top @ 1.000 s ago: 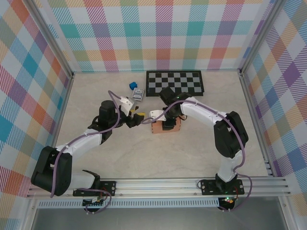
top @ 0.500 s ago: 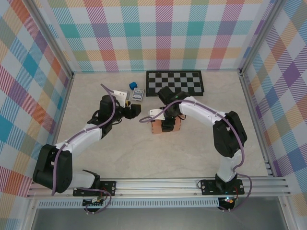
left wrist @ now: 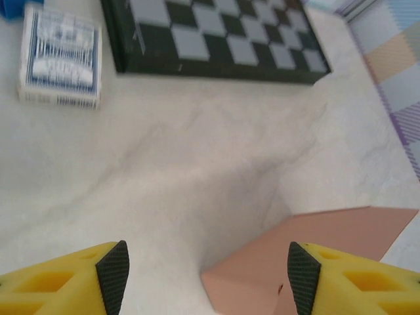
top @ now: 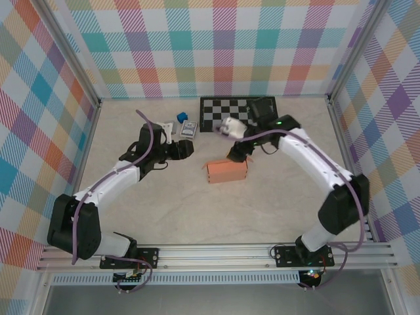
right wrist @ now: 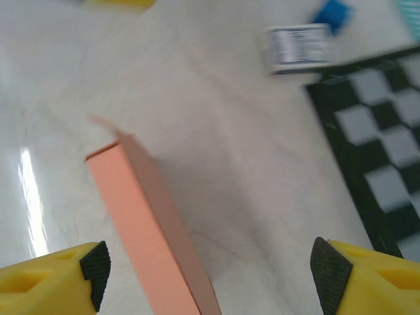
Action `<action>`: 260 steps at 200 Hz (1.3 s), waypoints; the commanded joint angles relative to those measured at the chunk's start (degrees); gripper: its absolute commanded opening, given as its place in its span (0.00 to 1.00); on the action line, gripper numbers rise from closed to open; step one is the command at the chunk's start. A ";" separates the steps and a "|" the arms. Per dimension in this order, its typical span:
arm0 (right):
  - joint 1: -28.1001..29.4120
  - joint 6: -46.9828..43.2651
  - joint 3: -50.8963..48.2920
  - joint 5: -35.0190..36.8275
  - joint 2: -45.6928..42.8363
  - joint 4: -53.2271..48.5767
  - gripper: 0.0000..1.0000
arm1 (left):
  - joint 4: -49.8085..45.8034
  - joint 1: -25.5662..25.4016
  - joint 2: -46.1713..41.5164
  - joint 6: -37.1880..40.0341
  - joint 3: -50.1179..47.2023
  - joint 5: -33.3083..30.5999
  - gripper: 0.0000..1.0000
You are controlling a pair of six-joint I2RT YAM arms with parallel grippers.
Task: Fold the paper box
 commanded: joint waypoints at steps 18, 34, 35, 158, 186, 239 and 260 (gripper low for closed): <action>-15.05 41.60 -1.02 -5.84 -2.79 -2.72 0.75 | -19.16 0.02 5.59 -9.71 7.68 10.38 0.67; -17.56 46.34 -1.39 -9.60 -1.62 -7.18 0.74 | -23.21 -0.49 6.37 -12.82 9.66 13.74 0.68; -17.66 46.48 -1.59 -10.11 -1.56 -7.31 0.74 | -23.38 -0.51 6.37 -12.91 9.69 13.91 0.68; -18.37 51.02 -8.88 -32.45 7.91 -5.86 0.77 | -14.64 -5.78 10.36 -27.80 12.54 15.97 0.66; -18.24 50.93 -9.68 -32.41 8.33 -6.21 0.77 | -15.49 -6.49 10.89 -27.77 12.97 15.86 0.66; -17.59 50.93 -10.98 -33.26 8.52 -6.24 0.77 | -15.91 -6.86 11.33 -27.77 13.75 15.66 0.66; -16.95 50.76 -11.17 -33.43 8.67 -6.09 0.77 | -15.55 -6.99 11.55 -28.26 13.95 15.84 0.66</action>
